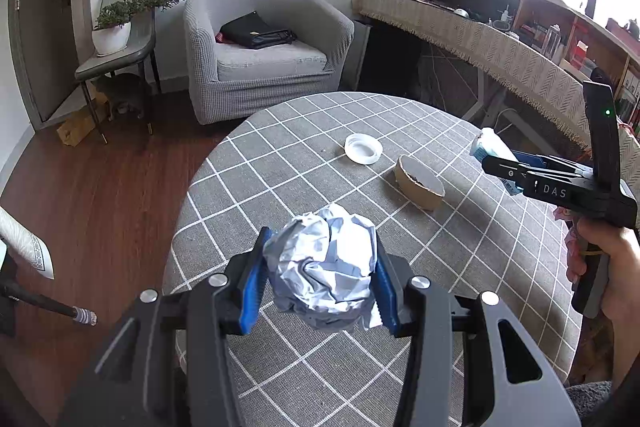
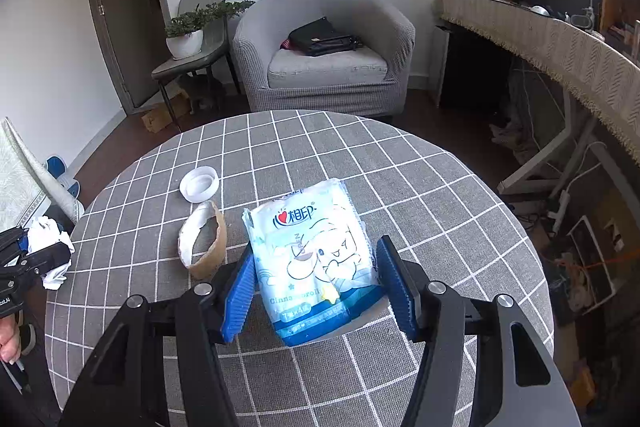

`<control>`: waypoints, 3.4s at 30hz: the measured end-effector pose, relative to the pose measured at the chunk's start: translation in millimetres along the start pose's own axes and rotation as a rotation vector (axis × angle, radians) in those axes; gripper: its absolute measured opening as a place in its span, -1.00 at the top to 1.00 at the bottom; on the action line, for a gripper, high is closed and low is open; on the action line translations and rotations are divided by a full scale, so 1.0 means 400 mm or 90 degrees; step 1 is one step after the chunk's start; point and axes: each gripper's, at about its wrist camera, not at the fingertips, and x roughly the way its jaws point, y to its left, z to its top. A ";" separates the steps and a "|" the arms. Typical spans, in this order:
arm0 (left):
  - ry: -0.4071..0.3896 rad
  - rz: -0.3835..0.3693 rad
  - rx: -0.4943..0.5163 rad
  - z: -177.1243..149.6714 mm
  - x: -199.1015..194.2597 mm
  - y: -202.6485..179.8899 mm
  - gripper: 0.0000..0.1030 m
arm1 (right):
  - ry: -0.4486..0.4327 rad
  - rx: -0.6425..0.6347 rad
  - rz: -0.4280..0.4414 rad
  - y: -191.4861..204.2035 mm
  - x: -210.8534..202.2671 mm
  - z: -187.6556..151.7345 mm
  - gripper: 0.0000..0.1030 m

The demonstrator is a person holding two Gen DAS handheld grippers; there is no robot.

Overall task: Collect trash
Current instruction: 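Release the foil ball over the bin with the left gripper while the right carries the wipes, then lower the wipes pack into the bin and open the right gripper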

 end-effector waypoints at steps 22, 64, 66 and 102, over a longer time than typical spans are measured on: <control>-0.033 0.072 -0.039 -0.128 -0.182 0.089 0.05 | -0.016 -0.047 0.163 0.256 -0.093 -0.042 -0.15; 0.185 0.158 -0.112 -0.425 -0.144 0.471 0.04 | 0.065 -0.238 0.338 0.825 0.004 -0.115 -0.15; 0.195 0.157 -0.106 -0.440 -0.137 0.475 0.04 | 0.074 -0.246 0.337 0.841 0.012 -0.128 -0.15; 0.193 0.159 -0.151 -0.519 -0.193 0.579 -0.22 | 0.233 -0.291 0.306 1.017 0.206 -0.255 -0.15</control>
